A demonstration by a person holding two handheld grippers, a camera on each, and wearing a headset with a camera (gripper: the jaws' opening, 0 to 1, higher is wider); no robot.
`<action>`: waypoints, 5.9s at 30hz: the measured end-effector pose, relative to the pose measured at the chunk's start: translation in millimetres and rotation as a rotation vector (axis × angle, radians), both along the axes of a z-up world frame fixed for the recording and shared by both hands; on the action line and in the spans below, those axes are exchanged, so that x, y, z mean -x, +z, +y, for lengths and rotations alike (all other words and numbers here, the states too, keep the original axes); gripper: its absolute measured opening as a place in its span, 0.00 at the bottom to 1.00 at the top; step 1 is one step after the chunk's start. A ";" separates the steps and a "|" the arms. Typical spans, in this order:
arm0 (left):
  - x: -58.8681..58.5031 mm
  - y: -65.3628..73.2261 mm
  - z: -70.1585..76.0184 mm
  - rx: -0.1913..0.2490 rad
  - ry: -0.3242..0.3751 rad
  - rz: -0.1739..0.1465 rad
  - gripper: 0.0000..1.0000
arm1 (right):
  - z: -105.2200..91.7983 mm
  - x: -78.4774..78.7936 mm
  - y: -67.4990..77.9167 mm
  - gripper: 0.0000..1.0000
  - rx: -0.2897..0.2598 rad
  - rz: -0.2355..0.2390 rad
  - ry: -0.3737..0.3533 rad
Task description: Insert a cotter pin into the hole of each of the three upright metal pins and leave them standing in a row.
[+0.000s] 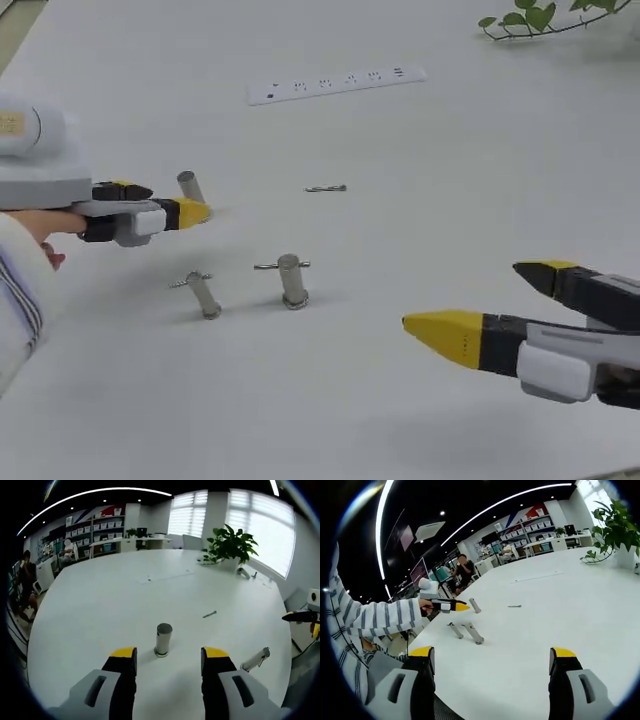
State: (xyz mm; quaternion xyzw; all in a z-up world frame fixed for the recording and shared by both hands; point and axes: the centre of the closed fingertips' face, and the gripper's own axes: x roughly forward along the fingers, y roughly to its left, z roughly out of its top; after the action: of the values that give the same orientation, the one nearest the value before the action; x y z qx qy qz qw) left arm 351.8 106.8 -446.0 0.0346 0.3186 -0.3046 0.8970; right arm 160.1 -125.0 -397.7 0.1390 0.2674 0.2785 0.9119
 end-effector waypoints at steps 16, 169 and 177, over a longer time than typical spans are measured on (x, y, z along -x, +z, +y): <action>-19.1 -22.3 -9.2 -0.029 -0.016 -0.003 0.27 | -3.9 1.8 -13.2 0.93 -0.004 0.054 -0.020; 186.7 -28.6 -37.1 -0.086 -0.075 0.019 0.11 | 31.6 11.1 -4.9 0.87 0.122 0.014 0.053; 184.3 -6.6 -32.9 -0.046 -0.111 -0.011 0.32 | 27.2 11.3 -5.7 0.87 0.132 0.016 0.047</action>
State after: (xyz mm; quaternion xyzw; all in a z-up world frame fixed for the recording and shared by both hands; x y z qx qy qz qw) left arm 167.5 73.9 -452.6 0.0744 0.3181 -0.3465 0.8793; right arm 148.9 -97.8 -403.3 0.0744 0.2957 0.2802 0.9102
